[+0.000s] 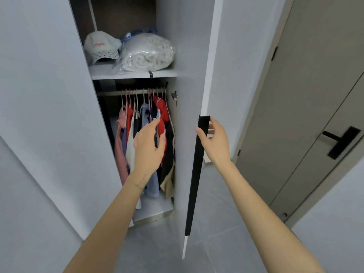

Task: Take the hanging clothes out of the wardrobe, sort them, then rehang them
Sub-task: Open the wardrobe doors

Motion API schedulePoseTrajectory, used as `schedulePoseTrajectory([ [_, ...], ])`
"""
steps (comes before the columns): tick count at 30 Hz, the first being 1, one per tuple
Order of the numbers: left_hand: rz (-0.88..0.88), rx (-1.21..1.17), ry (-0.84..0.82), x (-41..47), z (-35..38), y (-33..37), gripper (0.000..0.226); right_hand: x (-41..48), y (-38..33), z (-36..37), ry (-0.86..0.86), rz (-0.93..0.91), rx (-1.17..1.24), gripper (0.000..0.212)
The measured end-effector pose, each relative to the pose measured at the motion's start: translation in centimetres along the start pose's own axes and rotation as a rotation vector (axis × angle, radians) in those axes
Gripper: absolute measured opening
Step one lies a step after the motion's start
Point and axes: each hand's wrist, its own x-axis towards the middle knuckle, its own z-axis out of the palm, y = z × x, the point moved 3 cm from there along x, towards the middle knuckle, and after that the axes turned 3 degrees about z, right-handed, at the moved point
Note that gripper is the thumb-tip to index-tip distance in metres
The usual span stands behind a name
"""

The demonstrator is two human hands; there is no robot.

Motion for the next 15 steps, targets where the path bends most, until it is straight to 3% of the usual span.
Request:
schedulePoseTrajectory([
  [4, -0.014, 0.044, 0.008, -1.3, 0.4, 1.3, 0.044, 0.0, 0.9, -2.9, -0.02, 0.0, -0.069, 0.056],
  [6, -0.012, 0.094, 0.011, -1.6, 0.0, 1.2, 0.042, -0.9, 0.5, -3.1, 0.053, -0.105, -0.141, 0.062],
  [10, -0.025, 0.237, 0.02, -1.1, -1.7, -0.3, 0.039, -2.1, -1.9, 0.0, 0.029, -0.342, -0.241, 0.062],
  [15, -0.048, 0.435, 0.005, -0.2, -4.5, -4.6, 0.047, -0.9, -3.2, 5.7, -0.1, -0.391, -0.288, 0.06],
])
